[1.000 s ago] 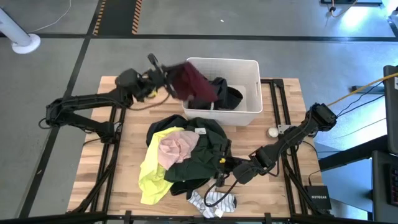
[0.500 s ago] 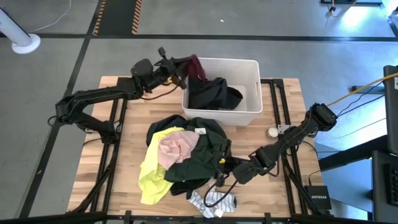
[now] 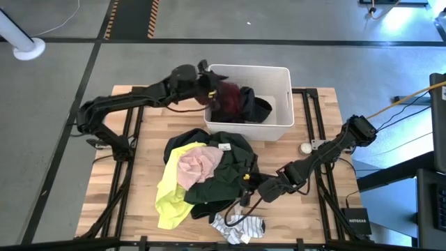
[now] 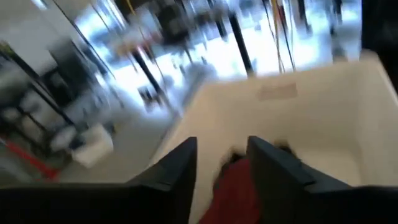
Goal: Sort clothes
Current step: Put the pink underwear into the white laundry organizer
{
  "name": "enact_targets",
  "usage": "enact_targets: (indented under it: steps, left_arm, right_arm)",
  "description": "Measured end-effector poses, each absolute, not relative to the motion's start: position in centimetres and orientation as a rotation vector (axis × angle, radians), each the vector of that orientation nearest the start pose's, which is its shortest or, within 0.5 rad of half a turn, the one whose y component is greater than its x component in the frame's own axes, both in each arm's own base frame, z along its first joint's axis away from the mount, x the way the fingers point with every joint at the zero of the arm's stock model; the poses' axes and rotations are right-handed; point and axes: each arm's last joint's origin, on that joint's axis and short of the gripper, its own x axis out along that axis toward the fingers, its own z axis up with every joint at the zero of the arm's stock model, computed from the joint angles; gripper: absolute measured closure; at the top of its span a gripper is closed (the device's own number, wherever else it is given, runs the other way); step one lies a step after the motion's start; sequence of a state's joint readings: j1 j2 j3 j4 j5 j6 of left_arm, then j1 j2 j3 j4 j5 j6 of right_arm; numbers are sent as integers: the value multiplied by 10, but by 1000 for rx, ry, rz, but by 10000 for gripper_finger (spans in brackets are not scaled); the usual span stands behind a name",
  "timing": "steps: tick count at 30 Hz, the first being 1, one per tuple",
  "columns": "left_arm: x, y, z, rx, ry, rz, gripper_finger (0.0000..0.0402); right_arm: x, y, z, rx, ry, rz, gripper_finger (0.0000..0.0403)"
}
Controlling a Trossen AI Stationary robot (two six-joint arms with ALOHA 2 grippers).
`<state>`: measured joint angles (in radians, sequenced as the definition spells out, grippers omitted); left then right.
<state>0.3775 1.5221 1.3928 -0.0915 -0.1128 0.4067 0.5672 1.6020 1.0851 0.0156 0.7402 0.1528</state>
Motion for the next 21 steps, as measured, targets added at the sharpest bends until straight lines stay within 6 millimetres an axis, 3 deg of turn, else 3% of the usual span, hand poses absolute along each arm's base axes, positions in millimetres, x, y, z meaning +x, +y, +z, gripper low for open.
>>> enact_targets:
  steps: [5,9,12,17,21]
  left_arm:
    - [316,125,389,353,514,396,218]
    - [291,103,411,311,551,375,206]
    - [273,82,417,290,596,322,208]
    - [254,40,409,254,726,143,216]
    - [249,2,388,243,866,2,219]
  right_arm:
    - [304,171,254,-149,401,-203,86]
    - [304,171,253,-149,403,-204,86]
    - [303,171,253,-150,404,-204,86]
    - [305,168,253,-152,407,-212,86]
    - [307,164,253,-155,413,-217,86]
